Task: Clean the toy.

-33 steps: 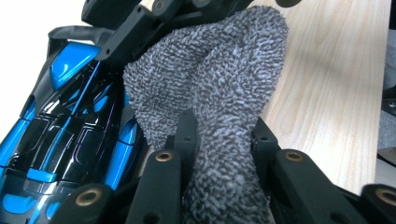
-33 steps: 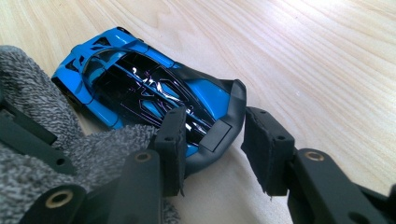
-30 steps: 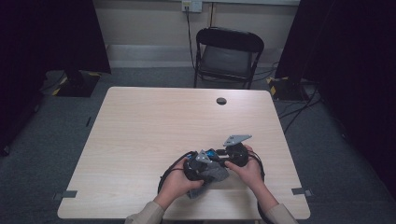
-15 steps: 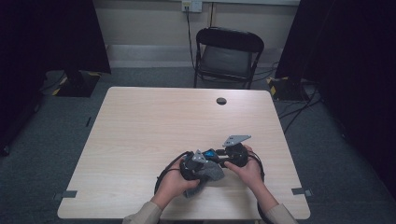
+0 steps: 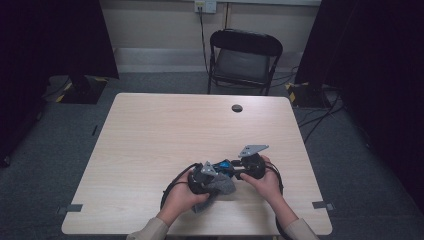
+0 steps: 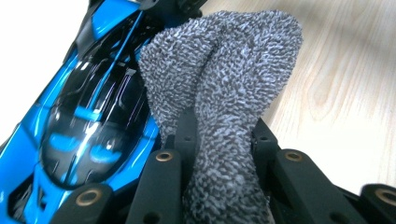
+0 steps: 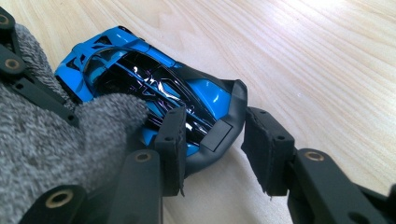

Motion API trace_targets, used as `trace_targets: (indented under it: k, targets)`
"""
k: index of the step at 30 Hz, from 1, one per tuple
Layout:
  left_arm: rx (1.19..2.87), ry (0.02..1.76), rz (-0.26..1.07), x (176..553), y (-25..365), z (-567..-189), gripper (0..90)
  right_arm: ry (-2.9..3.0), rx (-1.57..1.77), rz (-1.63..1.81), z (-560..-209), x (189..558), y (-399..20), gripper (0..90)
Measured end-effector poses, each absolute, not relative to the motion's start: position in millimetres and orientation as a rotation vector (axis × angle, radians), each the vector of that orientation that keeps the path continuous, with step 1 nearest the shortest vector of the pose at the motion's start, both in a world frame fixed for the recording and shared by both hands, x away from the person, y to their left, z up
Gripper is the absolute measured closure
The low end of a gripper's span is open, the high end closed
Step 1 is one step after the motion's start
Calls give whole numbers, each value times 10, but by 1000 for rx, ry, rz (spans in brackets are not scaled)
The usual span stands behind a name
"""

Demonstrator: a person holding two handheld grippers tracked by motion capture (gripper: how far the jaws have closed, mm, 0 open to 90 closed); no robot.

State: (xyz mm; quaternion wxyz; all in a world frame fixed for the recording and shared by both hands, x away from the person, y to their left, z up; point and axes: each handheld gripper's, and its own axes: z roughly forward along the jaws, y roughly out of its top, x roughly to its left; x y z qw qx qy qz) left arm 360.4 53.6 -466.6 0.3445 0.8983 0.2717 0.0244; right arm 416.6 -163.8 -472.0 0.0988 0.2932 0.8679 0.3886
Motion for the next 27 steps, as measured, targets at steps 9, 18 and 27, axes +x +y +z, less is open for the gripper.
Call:
trace_targets:
  k: [9,18,27]
  targets:
    - [2337,718,78,3545,675,-4657,717,2572,860,1149,-4718,4163,-1604,594]
    - [2344,719,81,3519,777,-4645,717,2573,860,1149,-4719,4165,-1605,595]
    - [2350,725,91,3473,858,-4640,717,2573,863,1150,-4720,4166,-1613,596]
